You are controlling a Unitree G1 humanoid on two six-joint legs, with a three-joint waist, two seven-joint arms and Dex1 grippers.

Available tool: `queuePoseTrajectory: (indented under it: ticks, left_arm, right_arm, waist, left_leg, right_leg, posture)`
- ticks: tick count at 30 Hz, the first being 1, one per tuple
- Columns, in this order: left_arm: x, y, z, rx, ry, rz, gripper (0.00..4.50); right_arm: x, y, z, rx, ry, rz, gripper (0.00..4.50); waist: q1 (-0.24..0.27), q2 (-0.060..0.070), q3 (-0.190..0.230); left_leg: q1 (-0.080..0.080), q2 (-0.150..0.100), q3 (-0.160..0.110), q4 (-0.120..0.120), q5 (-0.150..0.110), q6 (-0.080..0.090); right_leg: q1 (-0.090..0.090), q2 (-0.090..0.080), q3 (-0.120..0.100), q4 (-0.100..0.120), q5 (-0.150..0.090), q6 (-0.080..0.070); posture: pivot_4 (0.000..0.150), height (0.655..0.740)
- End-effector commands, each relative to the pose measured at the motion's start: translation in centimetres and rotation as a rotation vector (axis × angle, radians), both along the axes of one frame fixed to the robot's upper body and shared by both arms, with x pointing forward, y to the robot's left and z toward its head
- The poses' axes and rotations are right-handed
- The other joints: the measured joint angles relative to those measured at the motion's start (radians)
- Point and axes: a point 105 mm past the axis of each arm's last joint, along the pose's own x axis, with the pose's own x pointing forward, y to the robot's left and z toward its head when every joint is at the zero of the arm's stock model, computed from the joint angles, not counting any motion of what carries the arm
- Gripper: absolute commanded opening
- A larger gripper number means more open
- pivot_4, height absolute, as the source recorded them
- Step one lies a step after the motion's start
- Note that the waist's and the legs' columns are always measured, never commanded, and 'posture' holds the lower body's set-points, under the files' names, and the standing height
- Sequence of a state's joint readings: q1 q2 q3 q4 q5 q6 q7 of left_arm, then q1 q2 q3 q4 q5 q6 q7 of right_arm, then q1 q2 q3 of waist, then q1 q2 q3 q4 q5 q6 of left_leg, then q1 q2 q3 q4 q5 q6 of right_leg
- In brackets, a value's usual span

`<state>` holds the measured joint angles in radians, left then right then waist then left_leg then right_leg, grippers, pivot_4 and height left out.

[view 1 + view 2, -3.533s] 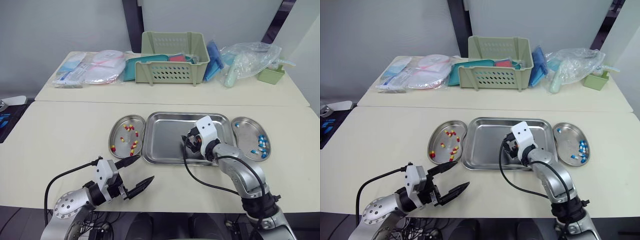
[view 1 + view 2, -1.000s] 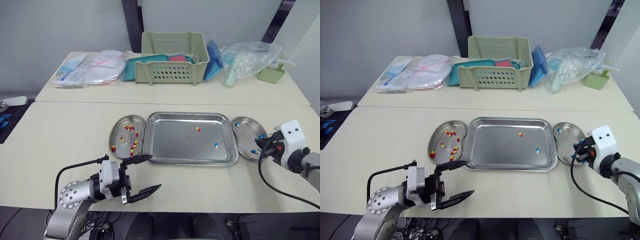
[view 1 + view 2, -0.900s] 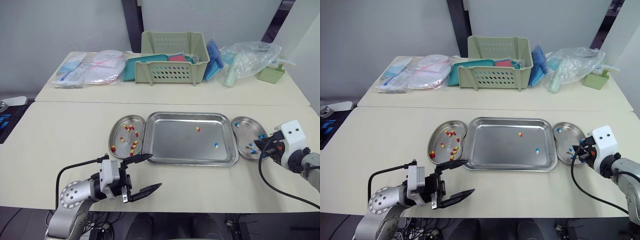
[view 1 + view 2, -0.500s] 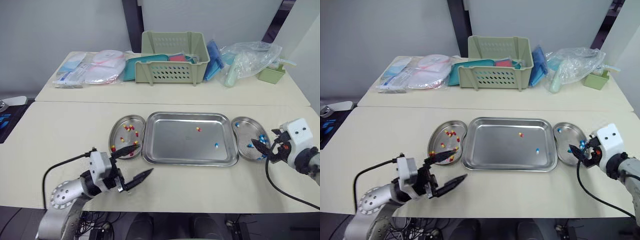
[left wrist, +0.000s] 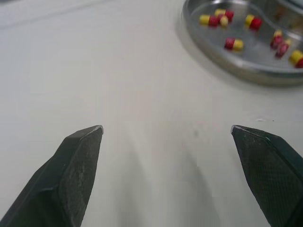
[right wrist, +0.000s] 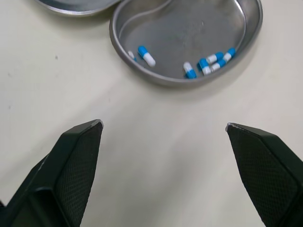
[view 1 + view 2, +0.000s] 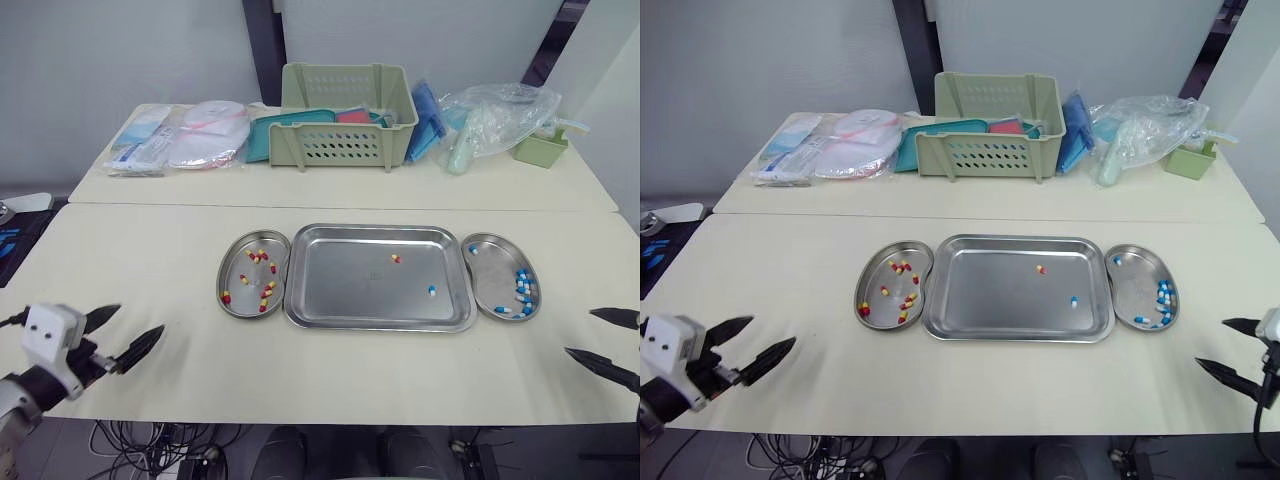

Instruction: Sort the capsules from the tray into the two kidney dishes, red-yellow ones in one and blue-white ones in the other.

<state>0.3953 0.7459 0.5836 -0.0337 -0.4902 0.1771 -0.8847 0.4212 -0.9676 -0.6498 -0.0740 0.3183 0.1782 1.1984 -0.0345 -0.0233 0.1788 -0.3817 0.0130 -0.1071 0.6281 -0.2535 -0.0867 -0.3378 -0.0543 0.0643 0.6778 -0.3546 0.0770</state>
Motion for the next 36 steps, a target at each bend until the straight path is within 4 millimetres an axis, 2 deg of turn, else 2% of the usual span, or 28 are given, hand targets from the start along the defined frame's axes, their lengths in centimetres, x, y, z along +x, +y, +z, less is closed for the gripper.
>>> queuePoseTrajectory:
  ticks: [1, 12, 15, 22, 24, 30, 33, 36]
  left_arm:
    - [-1.0, 1.6, 0.1, 0.026, 0.004, 0.036, 4.50]
    - [-2.1, 3.0, -0.7, 0.036, 0.037, 0.068, 4.50]
    - [-1.9, 2.6, -0.4, 0.039, 0.028, 0.063, 4.50]
    - [-1.3, 1.1, 0.5, 0.035, 0.016, 0.044, 4.50]
    - [-1.3, 0.8, 0.6, 0.030, 0.016, 0.041, 4.50]
    - [-2.0, 0.0, 0.7, 0.020, 0.024, 0.042, 4.50]
    - [-2.5, -0.5, 0.9, 0.027, 0.017, 0.029, 4.50]
    - [-1.6, -3.1, 2.5, 0.046, -0.033, -0.109, 4.50]
  right_arm:
    - [-0.5, -0.7, 0.7, -0.039, -0.022, 0.005, 4.37]
    - [-1.0, -0.8, 0.5, -0.051, -0.036, 0.032, 4.37]
    - [-0.6, 1.6, 0.8, 0.019, -0.081, 0.085, 4.37]
    - [0.1, 10.2, 0.2, 0.236, -0.172, 0.207, 4.37]
    - [0.3, 11.8, -0.1, 0.275, -0.192, 0.217, 4.37]
    - [0.6, 14.3, -1.3, 0.323, -0.219, 0.231, 4.37]
    - [0.8, 14.8, -1.5, 0.332, -0.225, 0.234, 4.37]
    - [1.1, 14.9, -1.4, 0.331, -0.231, 0.233, 4.37]
  waist:
    - [0.000, 0.000, 0.000]
    - [0.002, -0.001, 0.001]
    - [0.002, -0.001, 0.001]
    - [0.002, -0.002, 0.001]
    - [0.002, -0.002, 0.001]
    - [0.003, -0.002, 0.001]
    - [0.003, -0.002, 0.000]
    - [0.003, -0.003, 0.000]
  left_leg:
    - [0.000, 0.000, 0.000, 0.000, 0.000, 0.000]
    - [0.000, 0.000, 0.000, 0.000, 0.000, 0.000]
    - [0.000, 0.000, 0.000, 0.000, 0.000, 0.000]
    - [-0.001, 0.001, -0.001, 0.000, 0.000, 0.000]
    - [0.000, 0.001, -0.001, 0.000, 0.000, 0.000]
    - [0.000, 0.001, -0.001, 0.000, 0.000, 0.000]
    - [0.000, 0.001, -0.001, 0.000, 0.000, 0.000]
    - [0.000, 0.001, -0.001, 0.000, 0.000, 0.000]
  right_leg:
    - [0.000, 0.000, 0.000, 0.000, 0.000, 0.000]
    - [0.000, 0.000, 0.000, 0.000, 0.000, 0.000]
    - [0.000, 0.000, 0.000, 0.000, 0.000, 0.000]
    - [0.000, 0.000, -0.001, 0.000, 0.000, 0.000]
    - [0.000, 0.000, -0.001, 0.000, 0.000, 0.000]
    - [0.000, 0.000, -0.001, 0.000, 0.000, 0.000]
    - [0.000, 0.000, -0.001, 0.001, 0.000, 0.000]
    - [0.000, 0.000, -0.001, 0.001, 0.000, 0.000]
  posture:
    - [0.150, 0.7400]
    - [0.150, 0.7400]
    - [0.150, 0.7400]
    - [0.150, 0.7400]
    - [0.150, 0.7400]
    - [0.150, 0.7400]
    - [0.150, 0.7400]
    - [0.150, 0.7400]
